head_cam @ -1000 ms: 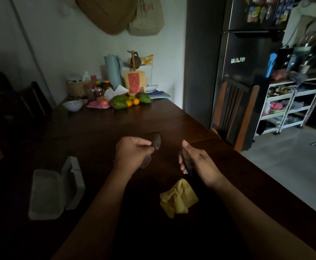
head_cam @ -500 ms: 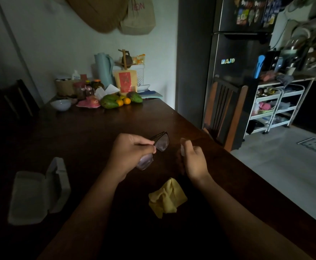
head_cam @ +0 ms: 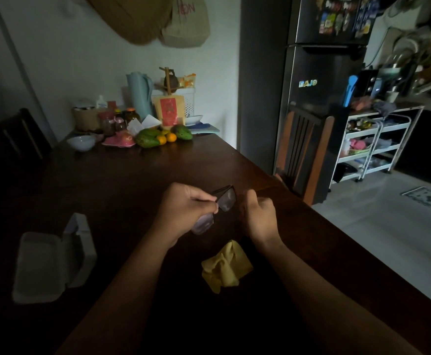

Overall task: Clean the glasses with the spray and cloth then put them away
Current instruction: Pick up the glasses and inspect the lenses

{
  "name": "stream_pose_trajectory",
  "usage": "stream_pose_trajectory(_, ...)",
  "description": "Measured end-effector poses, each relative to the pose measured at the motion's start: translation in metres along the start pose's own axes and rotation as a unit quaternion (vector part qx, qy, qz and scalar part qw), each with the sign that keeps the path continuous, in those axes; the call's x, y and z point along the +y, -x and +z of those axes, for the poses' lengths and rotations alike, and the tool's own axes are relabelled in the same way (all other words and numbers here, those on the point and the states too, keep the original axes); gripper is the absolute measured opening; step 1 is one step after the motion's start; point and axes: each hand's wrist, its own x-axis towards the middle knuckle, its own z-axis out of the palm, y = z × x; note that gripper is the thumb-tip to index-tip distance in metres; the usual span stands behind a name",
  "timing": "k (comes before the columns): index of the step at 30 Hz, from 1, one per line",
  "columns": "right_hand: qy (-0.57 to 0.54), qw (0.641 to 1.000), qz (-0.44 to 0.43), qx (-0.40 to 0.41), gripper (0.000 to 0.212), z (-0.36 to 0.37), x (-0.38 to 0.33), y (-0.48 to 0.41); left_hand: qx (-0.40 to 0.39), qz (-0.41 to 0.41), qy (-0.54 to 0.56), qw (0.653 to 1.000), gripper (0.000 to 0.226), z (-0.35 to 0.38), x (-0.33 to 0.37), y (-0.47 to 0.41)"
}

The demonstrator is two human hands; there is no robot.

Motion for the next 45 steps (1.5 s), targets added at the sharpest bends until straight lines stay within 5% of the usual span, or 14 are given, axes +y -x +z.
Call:
stream_pose_trajectory(12, -0.054, 0.980, -0.019, -0.190, 0.061, 0.002, -0.012, 0.022, 0.041, -0.040, 0.095, 0.994, 0.022, -0.011, -0.001, -0.003)
stream_pose_trajectory(24, 0.007, 0.986, -0.062, -0.155, 0.049, 0.016, 0.001, 0.015, 0.066, -0.058, 0.143, 0.986, 0.014, -0.002, -0.002, -0.005)
stream_pose_trajectory(33, -0.047, 0.985, -0.028, -0.165, 0.055, 0.010, -0.004, 0.022, 0.032, -0.048, 0.078, 0.995, 0.018, -0.010, -0.005, -0.002)
stream_pose_trajectory(37, -0.038, 0.980, -0.036, -0.193, 0.074, 0.003, -0.006, 0.019, 0.022, -0.053, 0.003, 0.998, 0.018, -0.018, -0.008, -0.003)
stream_pose_trajectory(45, -0.026, 0.976, -0.012, -0.217, 0.061, -0.007, -0.003, 0.008, -0.018, -0.045, -0.084, 0.995, 0.019, -0.037, -0.017, -0.007)
